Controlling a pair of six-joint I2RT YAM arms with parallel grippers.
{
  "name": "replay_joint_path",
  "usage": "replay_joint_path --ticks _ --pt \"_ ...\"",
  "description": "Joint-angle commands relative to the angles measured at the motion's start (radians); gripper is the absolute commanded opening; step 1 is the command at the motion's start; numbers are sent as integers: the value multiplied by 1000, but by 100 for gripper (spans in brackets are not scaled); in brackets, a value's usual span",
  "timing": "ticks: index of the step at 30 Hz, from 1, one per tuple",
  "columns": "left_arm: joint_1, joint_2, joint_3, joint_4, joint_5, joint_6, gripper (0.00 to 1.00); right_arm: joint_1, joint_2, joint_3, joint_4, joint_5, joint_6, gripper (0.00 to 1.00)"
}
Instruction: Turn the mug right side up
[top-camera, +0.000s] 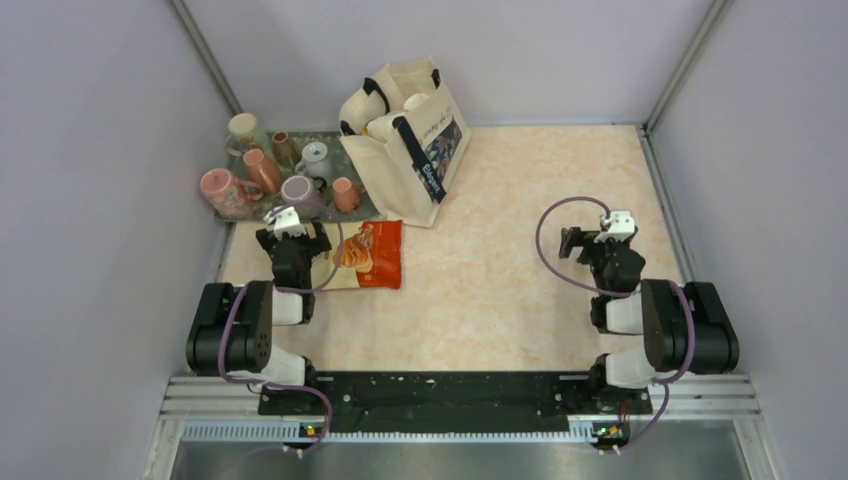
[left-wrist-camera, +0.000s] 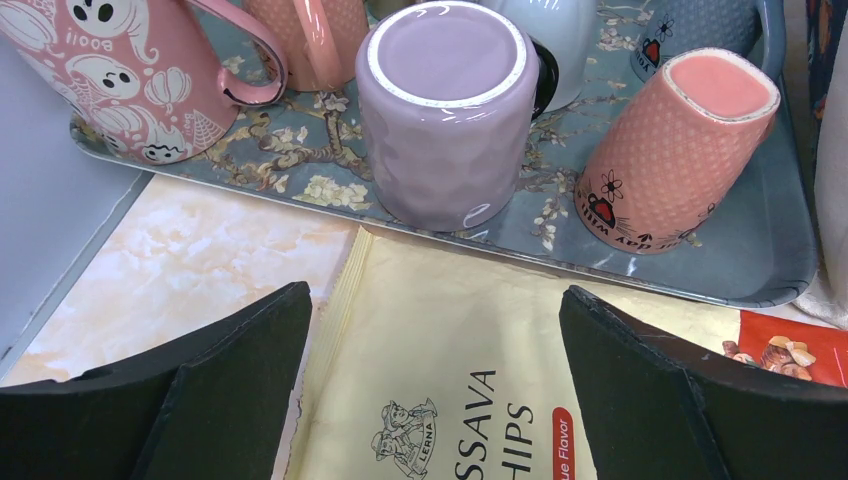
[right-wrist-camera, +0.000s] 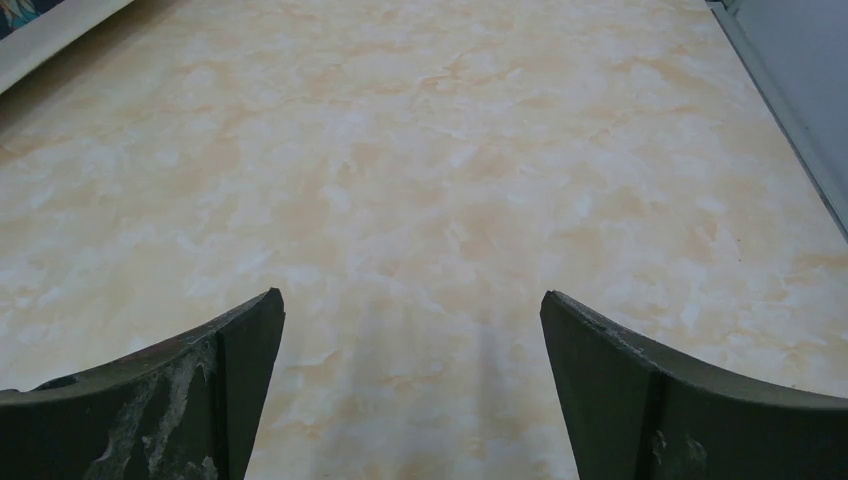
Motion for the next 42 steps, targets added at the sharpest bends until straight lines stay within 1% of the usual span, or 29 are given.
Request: replay_joint_path --ticks 1,2,4,7,8,10,12,14,16,17,19,20,23,25,27,31,33,35,36,38,41,42 --pt "4 0 21 32 -10 -13 99 10 1 16 39 -16 -4 99" --pt "4 -1 20 33 1 -13 99 11 -5 16 33 -17 -4 99" --pt "4 -2 35 3 91 23 99 11 -44 30 -13 -18 -3 99" --pt "3 -53 36 -26 156 45 99 11 -151 81 -193 -28 -8 99" --pt "5 -91 54 -85 186 46 99 11 -186 105 -266 -35 -9 99" --pt "5 -173 133 -340 294 106 99 11 -247 151 -382 -47 9 99" --pt "4 -229 275 -656 420 215 99 11 -296 190 -461 -106 28 99" --pt "5 -227 446 -989 510 311 99 11 -339 232 -552 -202 30 99" --pt "5 -198 595 -1251 604 428 99 11 -381 267 -620 -264 43 99" --pt "5 -179 660 -1347 659 507 99 11 -395 283 -644 -277 55 99" --pt "-2 -124 778 -1484 717 572 99 12 -417 295 -667 -296 77 99" --pt "-4 -90 870 -1560 724 584 99 14 -426 293 -666 -309 85 99" --pt "-8 37 1075 -1679 710 602 99 16 -447 286 -655 -330 98 99" --pt "-8 125 1180 -1740 701 619 99 16 -455 283 -660 -336 95 99" --pt "-9 177 1250 -1795 719 671 98 17 -462 281 -667 -342 90 99" --pt "-7 221 1300 -1826 700 791 94 17 -464 264 -650 -350 88 99" --pt "-7 229 1313 -1827 665 831 92 17 -463 257 -645 -354 82 99" --pt "-7 238 1338 -1857 630 911 89 17 -459 249 -638 -359 78 99" --pt "-5 247 1356 -1870 608 938 86 17 -458 246 -633 -361 78 99" --pt "4 272 1407 -1878 554 948 78 17 -454 240 -622 -367 79 99" --pt "10 347 1518 -1914 497 899 75 17 -445 237 -616 -373 76 99" --pt "10 389 1556 -1936 487 884 71 17 -444 237 -619 -373 75 99"
